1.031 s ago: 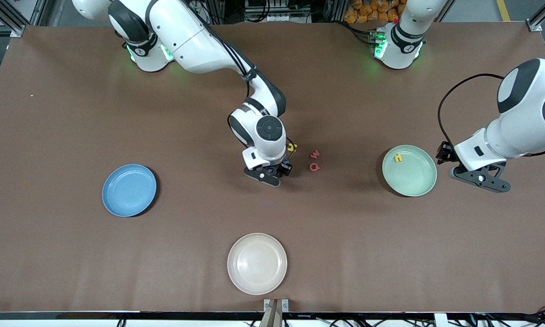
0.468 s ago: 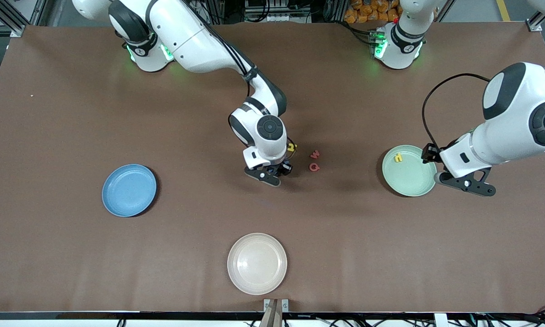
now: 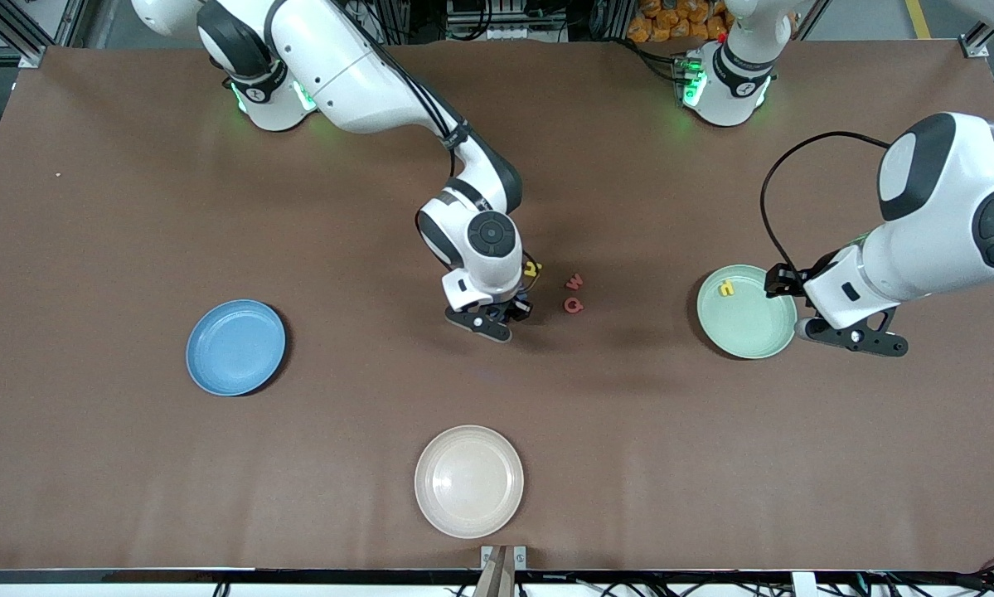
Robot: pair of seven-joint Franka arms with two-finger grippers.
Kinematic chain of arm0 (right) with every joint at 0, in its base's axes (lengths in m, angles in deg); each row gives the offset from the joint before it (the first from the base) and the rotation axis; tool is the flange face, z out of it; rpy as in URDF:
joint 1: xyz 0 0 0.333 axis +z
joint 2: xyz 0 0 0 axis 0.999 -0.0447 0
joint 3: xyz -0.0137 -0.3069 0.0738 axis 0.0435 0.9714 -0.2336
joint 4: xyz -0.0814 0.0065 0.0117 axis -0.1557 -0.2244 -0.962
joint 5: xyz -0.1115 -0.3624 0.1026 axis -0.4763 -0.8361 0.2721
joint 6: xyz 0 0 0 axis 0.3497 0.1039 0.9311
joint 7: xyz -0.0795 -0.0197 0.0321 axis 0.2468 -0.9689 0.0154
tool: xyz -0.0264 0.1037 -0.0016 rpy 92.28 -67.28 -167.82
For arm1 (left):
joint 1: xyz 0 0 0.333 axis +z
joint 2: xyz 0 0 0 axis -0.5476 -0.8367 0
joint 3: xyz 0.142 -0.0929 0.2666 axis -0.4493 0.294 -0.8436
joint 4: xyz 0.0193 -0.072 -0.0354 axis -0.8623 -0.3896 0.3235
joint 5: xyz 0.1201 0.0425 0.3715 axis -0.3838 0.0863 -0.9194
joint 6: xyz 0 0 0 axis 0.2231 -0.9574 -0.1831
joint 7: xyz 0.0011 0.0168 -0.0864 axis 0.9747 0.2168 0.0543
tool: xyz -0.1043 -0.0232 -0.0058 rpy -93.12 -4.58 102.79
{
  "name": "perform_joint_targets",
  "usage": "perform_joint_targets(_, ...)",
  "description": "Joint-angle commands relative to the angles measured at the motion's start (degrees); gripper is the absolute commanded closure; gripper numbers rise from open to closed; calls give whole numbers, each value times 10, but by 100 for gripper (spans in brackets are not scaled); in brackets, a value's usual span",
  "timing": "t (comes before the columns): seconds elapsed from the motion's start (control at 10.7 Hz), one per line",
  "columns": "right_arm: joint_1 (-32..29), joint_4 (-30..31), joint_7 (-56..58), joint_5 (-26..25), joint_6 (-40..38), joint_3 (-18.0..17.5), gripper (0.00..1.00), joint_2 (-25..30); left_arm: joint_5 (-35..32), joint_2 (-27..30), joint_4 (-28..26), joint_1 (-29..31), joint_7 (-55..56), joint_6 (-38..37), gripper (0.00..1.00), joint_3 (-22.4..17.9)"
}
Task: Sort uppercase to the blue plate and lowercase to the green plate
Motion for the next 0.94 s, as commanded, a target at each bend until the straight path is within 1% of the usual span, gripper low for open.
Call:
perform_joint_targets(0.0,-44,1,53,2,-57,-6,100,45,36,23,-1,-63,-5,-10,37,-67)
perform_joint_targets(0.09,-63,3,74,2,-78,-6,100,61,49,24,-1,-89,-4,-10,37,-89)
perform_joint_targets(0.19,-85,18,109,1,-103,-6,100,87,59,25,-4,-111,-1,-9,34,-102)
perform_joint_targets(0.28,-115,54,164,2,-114,-7,100,125,66,24,-6,-122,6,-4,34,-106)
perform_joint_targets(0.47,-184,160,296,3,-118,-7,100,219,67,23,-21,-146,44,17,34,-106)
perform_joint_targets(0.56,-222,201,366,2,-132,-5,100,251,68,23,-33,-155,76,33,34,-106)
perform_joint_targets(0.66,-260,224,429,1,-144,-4,100,269,73,22,-46,-171,113,48,34,-106)
perform_joint_targets(0.84,-342,232,554,3,-172,-3,100,286,81,26,-82,-203,163,82,34,-106)
